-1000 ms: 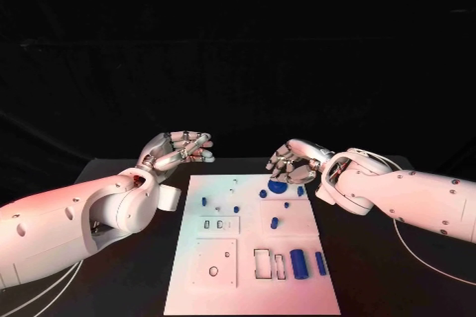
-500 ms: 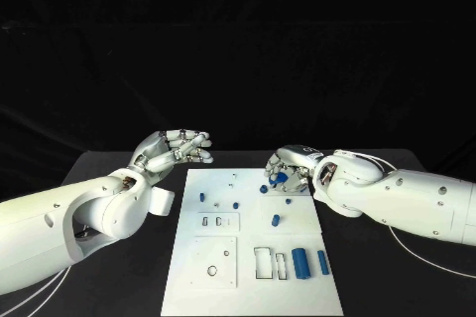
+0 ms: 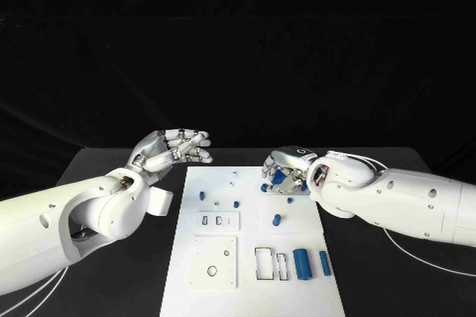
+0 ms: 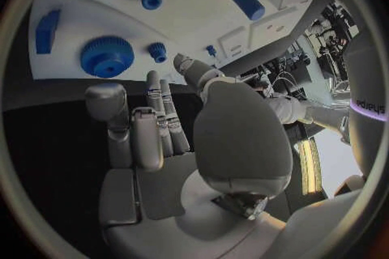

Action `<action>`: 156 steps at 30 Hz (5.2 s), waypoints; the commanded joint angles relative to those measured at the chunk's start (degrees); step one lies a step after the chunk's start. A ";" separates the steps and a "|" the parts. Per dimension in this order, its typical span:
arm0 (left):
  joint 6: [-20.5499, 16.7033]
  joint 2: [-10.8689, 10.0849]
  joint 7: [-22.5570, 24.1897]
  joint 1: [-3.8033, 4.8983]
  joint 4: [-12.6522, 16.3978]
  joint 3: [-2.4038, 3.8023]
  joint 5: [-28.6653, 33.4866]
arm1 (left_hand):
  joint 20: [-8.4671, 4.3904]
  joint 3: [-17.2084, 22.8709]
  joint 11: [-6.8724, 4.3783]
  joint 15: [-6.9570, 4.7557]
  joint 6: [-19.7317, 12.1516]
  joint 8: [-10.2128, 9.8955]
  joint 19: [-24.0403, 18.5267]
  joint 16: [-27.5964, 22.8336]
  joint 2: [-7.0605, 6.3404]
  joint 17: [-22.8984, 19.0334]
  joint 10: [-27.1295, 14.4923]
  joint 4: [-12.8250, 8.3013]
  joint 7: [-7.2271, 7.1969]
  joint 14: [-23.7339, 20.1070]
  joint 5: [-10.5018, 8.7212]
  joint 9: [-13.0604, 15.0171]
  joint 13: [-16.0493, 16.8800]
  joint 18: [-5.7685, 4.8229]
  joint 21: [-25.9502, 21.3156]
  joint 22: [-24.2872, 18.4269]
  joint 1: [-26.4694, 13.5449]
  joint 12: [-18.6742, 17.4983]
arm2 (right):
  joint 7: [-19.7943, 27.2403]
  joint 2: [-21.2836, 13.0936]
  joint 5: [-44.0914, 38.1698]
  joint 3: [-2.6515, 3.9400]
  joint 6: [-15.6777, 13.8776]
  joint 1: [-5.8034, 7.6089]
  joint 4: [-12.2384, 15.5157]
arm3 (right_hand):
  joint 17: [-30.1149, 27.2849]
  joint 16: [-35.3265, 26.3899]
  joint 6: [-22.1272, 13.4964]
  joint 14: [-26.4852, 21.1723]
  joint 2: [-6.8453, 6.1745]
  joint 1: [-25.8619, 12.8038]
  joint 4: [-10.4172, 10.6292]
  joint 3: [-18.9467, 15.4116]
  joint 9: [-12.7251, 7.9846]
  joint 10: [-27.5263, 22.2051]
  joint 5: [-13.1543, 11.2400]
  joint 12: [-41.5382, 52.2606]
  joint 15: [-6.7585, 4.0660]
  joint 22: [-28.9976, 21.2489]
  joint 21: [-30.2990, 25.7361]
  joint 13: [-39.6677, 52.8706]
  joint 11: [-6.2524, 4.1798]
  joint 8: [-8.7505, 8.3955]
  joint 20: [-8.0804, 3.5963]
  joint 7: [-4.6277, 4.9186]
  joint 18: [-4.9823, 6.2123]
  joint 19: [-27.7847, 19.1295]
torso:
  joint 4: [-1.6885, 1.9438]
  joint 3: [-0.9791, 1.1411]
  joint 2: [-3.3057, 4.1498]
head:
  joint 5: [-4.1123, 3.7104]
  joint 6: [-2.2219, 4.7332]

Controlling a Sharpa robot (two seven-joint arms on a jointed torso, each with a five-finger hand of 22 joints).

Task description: Assemble the parts on the task board

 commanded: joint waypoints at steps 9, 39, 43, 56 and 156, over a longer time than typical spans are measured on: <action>1.27 -0.20 0.10 0.29 0.55 0.07 -0.08 | 0.20 0.25 0.32 0.25 -0.33 -0.25 0.34 0.03 -0.63 0.12 -0.07 0.04 0.42 -0.12 0.02 -0.09 -0.08 0.14 -0.01 -0.09 0.01 -0.40 | -2.83 1.33 -3.49 -0.02 1.99 -0.13 -1.31 | 0.46 0.72 -0.26 3.31 0.48 0.56 0.41 -0.23 0.24 -0.13 0.22 0.44 0.49 0.95 1.07 0.29 0.00 -0.27 0.14 -0.07 -0.59 0.39 | 0.16 0.00 0.84 | 0.19 0.20; 1.26 -0.32 -0.42 0.49 0.49 0.07 -0.03 | 0.26 0.23 0.40 0.31 -0.46 -0.39 0.27 -0.06 -0.59 0.29 -0.16 0.11 0.50 -0.26 0.02 -0.13 -0.07 0.14 -0.10 -0.16 -0.13 -0.65 | -3.94 2.57 -3.94 -0.06 2.69 -0.53 -1.98 | 1.02 1.68 1.81 3.17 2.79 0.98 2.66 3.12 1.60 2.52 0.29 2.02 -0.25 5.02 4.18 1.58 -0.99 0.75 -0.33 -0.96 -0.93 0.54 | 0.29 0.03 2.17 | 0.45 0.84; 1.22 -0.37 -0.52 0.50 0.49 0.07 -0.03 | 0.27 0.26 0.43 0.33 -0.53 -0.45 0.27 -0.08 -0.57 0.35 -0.22 0.07 0.53 -0.28 0.01 -0.15 -0.07 0.15 -0.12 -0.19 -0.09 -0.74 | -4.15 2.60 -3.84 -0.06 2.71 -0.55 -1.99 | 1.08 1.80 2.23 3.17 3.43 1.35 2.95 4.31 2.00 2.75 0.32 2.14 -0.42 5.38 4.43 1.76 -1.21 1.04 -0.47 -1.21 -0.94 0.45 | 0.35 0.00 2.28 | 0.44 0.83; 1.32 -0.49 -0.91 0.51 0.30 0.07 -0.03 | 0.31 0.34 0.54 0.39 -0.80 -0.69 0.27 -0.14 -0.56 0.58 -0.43 -0.11 0.68 -0.35 0.01 -0.22 -0.08 0.16 -0.17 -0.26 0.09 -1.11 | -5.81 1.75 -3.76 -0.02 -2.36 -0.55 -0.41 | 1.49 2.23 3.22 3.24 4.58 1.68 3.51 7.49 3.98 3.81 0.24 2.80 -0.88 6.67 5.30 2.50 -1.79 2.44 -0.88 -1.92 -1.04 0.40 | 0.42 0.05 2.54 | 0.63 1.20; 1.61 -0.52 -1.48 1.05 -0.88 0.07 -0.02 | 0.39 0.51 0.68 0.51 -1.09 -0.99 0.23 -0.34 -0.57 1.00 -0.63 -0.53 0.82 -0.60 0.01 -0.31 -0.03 0.15 -0.28 -0.41 0.50 -1.66 | -9.42 13.85 -0.45 0.68 -8.59 0.05 -9.03 | 1.48 2.49 1.16 3.19 1.73 0.68 4.18 8.22 6.35 3.42 0.14 2.91 -0.82 5.43 4.33 3.19 -1.61 2.66 -0.95 -1.50 -0.73 -0.76 | 1.06 -0.03 3.86 | 1.44 1.87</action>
